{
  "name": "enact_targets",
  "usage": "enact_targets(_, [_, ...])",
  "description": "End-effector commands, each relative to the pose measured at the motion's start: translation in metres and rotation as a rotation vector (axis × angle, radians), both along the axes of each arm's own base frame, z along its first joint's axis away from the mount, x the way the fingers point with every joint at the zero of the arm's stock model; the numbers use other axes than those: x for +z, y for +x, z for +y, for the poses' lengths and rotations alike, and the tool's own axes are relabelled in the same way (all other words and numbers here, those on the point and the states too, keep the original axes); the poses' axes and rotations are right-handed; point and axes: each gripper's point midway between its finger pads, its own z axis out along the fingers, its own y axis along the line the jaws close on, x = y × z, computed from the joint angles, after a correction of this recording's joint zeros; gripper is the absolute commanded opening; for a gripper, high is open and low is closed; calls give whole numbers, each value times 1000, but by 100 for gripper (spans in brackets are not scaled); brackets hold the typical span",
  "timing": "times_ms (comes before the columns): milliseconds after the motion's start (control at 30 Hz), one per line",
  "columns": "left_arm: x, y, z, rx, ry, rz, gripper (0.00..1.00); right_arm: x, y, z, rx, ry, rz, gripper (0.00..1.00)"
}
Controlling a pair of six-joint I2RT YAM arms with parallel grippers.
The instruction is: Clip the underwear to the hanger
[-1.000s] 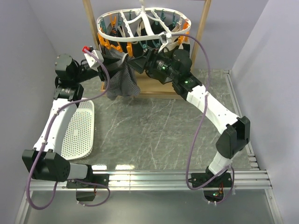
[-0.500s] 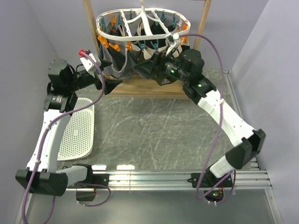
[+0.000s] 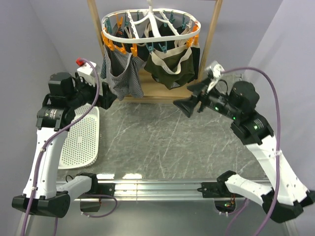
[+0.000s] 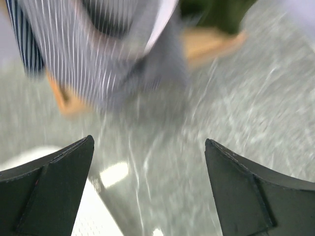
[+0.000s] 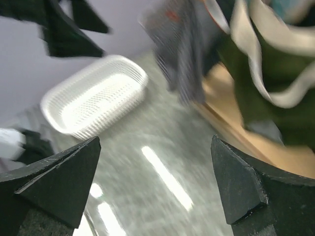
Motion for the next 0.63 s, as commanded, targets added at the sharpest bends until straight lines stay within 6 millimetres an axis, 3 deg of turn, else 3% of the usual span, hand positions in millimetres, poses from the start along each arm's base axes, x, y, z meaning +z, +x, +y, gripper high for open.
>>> enact_targets(0, [-55, -8, 26, 158, 52, 207, 99, -71, 8, -36, -114, -181, 101, 100])
enact_targets(33, [-70, -11, 26, 180, 36, 262, 99, -81, 9, -50, -153, -208, 113, 100])
enact_targets(133, [-91, -13, 28, 191, 39, 287, 99, -120, 10, -75, -227, -275, 174, 100])
enact_targets(200, [-92, -13, 31, 206, 41, 260, 99, -147, 11, -86, -255, -321, 212, 100])
enact_targets(300, [-110, -8, 35, 235, 57, 286, 99, -174, 11, -102, -302, -326, 274, 100])
enact_targets(433, [-134, -3, 39, 254, 74, 304, 99, -182, 7, -110, -343, -258, 300, 100])
enact_targets(600, [-139, -2, 36, 246, 60, 307, 100, -186, 1, -124, -394, -232, 295, 100])
